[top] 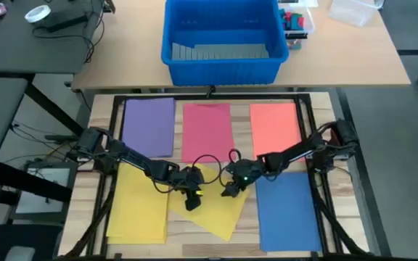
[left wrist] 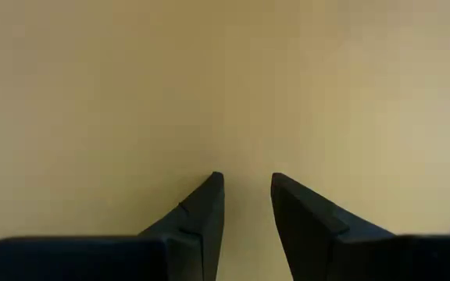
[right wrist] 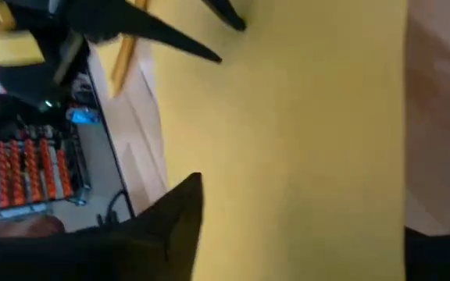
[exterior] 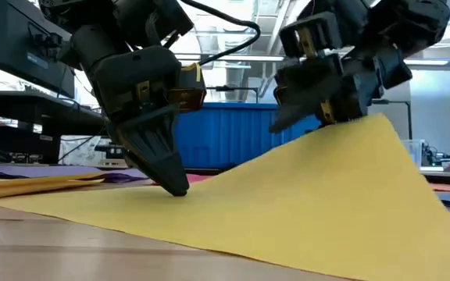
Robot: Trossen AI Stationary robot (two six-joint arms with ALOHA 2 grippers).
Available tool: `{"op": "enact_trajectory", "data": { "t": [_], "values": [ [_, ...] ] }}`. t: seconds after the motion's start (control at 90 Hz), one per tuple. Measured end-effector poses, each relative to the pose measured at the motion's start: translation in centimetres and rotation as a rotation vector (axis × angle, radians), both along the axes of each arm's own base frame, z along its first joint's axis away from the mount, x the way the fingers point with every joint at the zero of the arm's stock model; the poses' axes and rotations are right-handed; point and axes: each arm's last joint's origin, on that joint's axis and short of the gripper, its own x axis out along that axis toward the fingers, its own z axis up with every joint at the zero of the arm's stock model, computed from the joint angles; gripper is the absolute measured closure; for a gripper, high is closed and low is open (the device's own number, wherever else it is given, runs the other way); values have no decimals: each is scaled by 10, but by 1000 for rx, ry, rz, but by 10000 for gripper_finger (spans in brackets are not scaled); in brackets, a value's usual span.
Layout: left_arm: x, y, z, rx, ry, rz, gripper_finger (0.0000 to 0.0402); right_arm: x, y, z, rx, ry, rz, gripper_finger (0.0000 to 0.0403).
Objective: Organize paper
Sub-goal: Stack the yellow colored paper on top of the other yellow colored papers
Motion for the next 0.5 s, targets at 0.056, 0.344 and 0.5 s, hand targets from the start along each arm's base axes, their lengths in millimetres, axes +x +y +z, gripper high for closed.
{"op": "enact_trajectory", "data": {
  "t": [0.056,0.344,0.5],
  "values": [
    [0,0,0,-1,-2,0,308,-1,1,0,-11,0,12,285],
    [-6,0,20,-43,-17,-41,308,-2,7,-1,-15,6,34,400],
    [-17,3,53,8,25,-90,308,-4,13,1,30,23,15,402]
  ]
}}
